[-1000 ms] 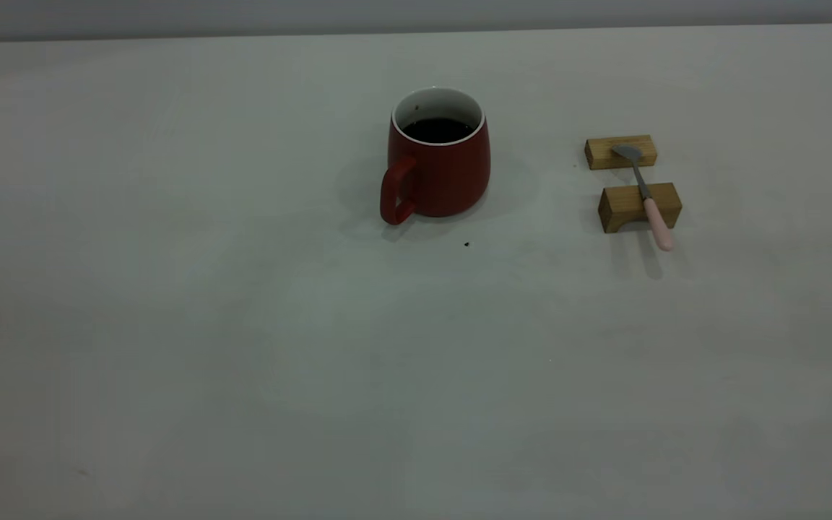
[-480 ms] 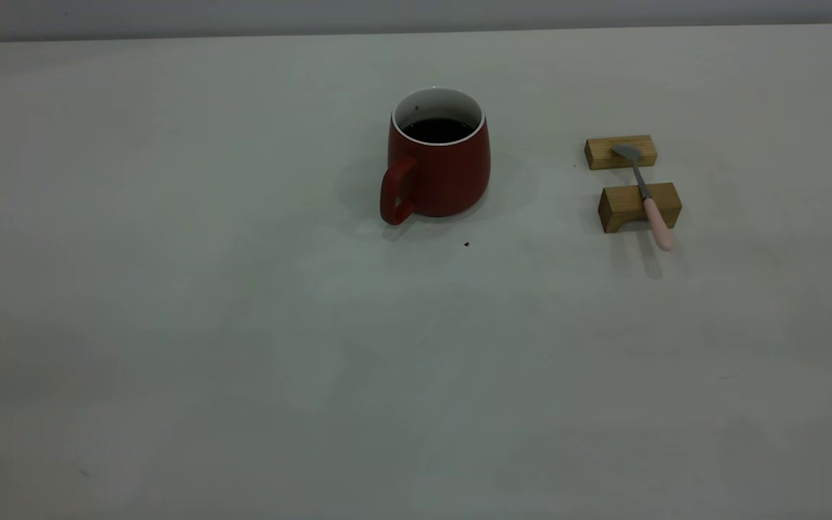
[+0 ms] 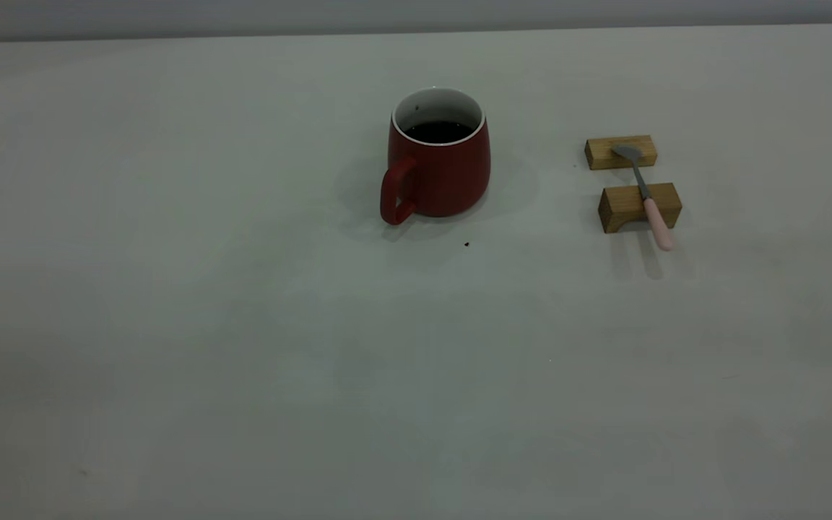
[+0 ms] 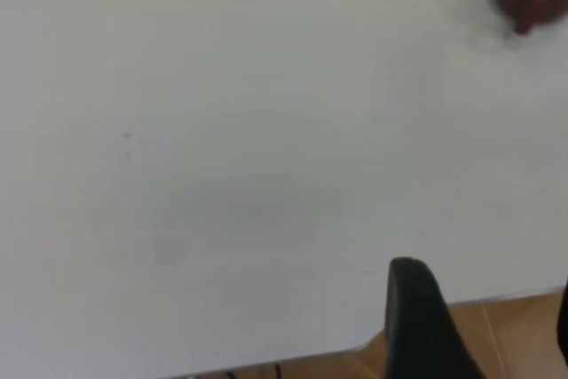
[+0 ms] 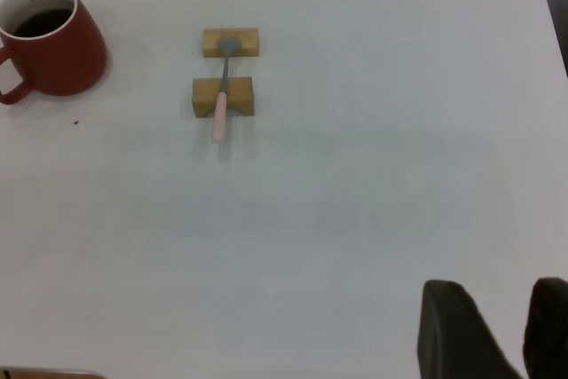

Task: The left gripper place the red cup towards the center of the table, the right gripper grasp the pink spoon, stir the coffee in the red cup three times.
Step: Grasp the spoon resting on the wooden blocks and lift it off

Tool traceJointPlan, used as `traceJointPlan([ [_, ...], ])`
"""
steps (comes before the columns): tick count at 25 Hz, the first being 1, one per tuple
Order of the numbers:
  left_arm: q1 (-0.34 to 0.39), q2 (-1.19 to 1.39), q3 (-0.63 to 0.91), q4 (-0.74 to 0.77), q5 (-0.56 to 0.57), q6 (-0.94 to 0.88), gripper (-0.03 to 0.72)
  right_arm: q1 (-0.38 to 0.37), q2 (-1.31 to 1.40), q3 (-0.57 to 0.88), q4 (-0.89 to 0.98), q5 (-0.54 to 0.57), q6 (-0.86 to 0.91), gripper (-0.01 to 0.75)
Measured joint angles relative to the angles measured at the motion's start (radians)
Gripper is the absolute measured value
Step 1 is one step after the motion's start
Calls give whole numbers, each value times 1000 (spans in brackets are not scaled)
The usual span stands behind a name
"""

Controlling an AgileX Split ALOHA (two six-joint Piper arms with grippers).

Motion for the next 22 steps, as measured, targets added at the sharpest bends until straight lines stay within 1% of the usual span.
traceJointPlan([
  [3, 37, -1, 0, 0, 1, 0, 446, 0, 0, 0, 0, 0, 0, 238],
  [6, 42, -1, 0, 0, 1, 0, 446, 0, 0, 0, 10, 0, 0, 238],
  [9, 42, -1, 0, 0, 1, 0, 446, 0, 11, 0, 60, -4, -3, 244],
  [11, 42, -1, 0, 0, 1, 0, 446, 0, 70, -1, 101, -11, -21, 270],
  [14, 42, -1, 0, 0, 1, -1, 446, 0, 209, -10, 138, -38, -59, 357],
  [16, 42, -1, 0, 0, 1, -1, 446, 0, 311, -12, 163, -87, -84, 429],
  [19, 42, -1, 0, 0, 1, -1, 446, 0, 470, -12, 258, -222, -160, 531],
  [20, 42, -1, 0, 0, 1, -1, 446, 0, 529, -12, 313, -280, -194, 555],
  [22, 42, -1, 0, 0, 1, -1, 446, 0, 657, -12, 424, -377, -258, 574],
])
